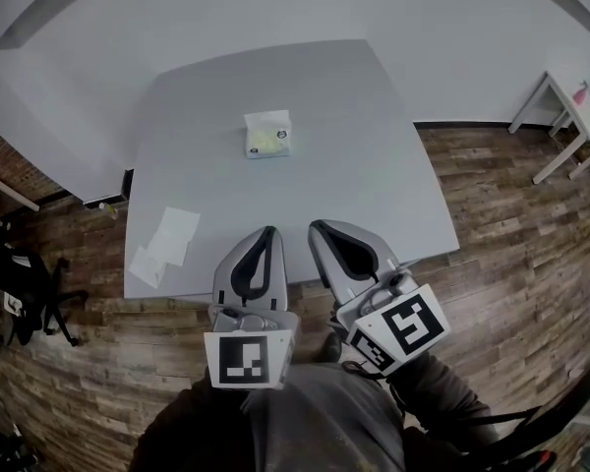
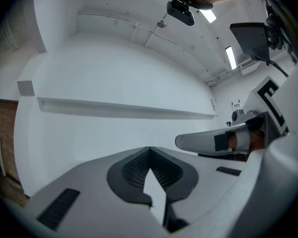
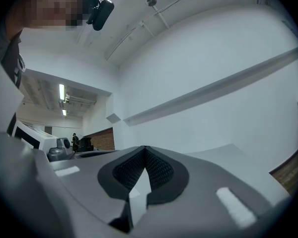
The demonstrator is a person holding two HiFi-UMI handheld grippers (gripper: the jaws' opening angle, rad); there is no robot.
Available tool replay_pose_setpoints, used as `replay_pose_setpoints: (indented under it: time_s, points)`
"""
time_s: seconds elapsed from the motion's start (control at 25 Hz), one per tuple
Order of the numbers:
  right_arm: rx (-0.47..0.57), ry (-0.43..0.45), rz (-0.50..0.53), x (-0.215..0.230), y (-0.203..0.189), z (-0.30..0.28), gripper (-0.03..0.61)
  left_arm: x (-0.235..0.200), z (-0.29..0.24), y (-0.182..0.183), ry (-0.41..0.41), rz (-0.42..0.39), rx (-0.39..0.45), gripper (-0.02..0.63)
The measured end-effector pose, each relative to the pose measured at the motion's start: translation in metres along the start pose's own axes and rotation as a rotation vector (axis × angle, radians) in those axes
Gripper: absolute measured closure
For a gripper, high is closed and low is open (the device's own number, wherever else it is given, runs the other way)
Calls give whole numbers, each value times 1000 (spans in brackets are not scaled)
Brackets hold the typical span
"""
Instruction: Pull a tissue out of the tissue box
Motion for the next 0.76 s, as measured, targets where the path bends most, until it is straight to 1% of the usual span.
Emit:
replay_pose_setpoints:
  time_s: [0.32, 0.56, 0.76]
  points:
    - [-6, -29, 18, 2, 1, 0, 578, -2, -5, 0, -24, 3, 9, 615]
    - [-11, -39, 20, 2, 1, -1, 578, -1, -7, -2, -35, 8, -7, 615]
    - [0, -26, 25, 3, -1, -7, 578, -6, -10, 1, -10, 7, 42, 615]
Point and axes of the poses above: the fingertips, and each gripper's own axes: z backward along the fingers, x to its right, y out of its top, the point moved 8 cm from there along z, backward along the fingers, and after that the axes turned 11 degrees about -x, right-handed, at the moved point
